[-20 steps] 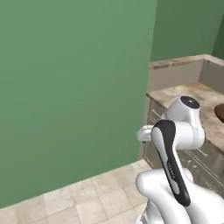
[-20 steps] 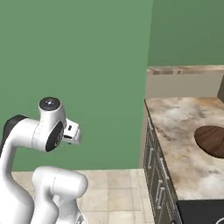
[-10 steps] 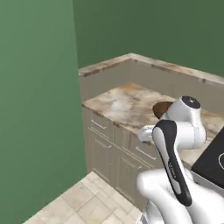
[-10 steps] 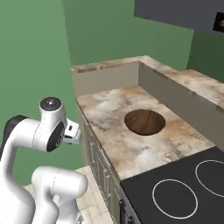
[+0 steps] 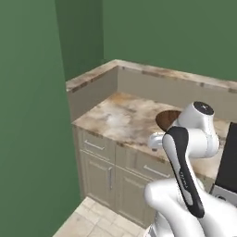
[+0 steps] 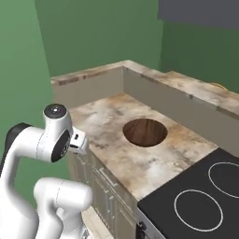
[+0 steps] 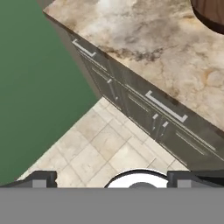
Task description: Pick the cup and bowl from the counter and place them on the counter next to the sink.
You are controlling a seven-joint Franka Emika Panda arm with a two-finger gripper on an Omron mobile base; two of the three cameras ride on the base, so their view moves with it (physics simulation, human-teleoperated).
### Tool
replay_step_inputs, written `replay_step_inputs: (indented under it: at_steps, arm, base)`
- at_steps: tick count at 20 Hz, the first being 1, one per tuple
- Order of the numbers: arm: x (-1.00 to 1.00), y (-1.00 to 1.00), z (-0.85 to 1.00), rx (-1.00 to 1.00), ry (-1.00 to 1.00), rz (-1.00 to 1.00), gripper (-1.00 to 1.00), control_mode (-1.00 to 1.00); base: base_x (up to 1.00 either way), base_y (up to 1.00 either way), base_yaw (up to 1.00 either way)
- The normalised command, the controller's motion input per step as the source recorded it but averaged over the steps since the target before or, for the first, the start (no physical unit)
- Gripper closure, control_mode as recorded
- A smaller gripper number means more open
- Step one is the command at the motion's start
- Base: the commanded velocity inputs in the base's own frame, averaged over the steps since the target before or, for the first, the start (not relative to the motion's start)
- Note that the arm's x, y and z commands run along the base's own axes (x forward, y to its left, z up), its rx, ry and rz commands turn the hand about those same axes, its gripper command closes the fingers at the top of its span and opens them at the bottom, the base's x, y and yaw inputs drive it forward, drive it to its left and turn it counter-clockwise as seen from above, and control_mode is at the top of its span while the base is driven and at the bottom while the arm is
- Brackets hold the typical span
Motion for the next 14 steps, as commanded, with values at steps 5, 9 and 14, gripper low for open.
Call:
replay_step_inputs:
  at_steps: [5, 9, 14]
  arm:
    - [0.00, 0.00, 0.00, 0.00, 0.00, 0.00, -1.00, 1.00]
    - [0.00, 0.00, 0.00, 0.00, 0.00, 0.00, -1.00, 1.00]
    - [0.00, 0.00, 0.00, 0.00, 0.00, 0.00, -1.00, 1.00]
  base:
    - [0.36, 0.62, -0.50]
    - [0.49, 0.18, -0.65]
    - [0.46, -0.01, -0.76]
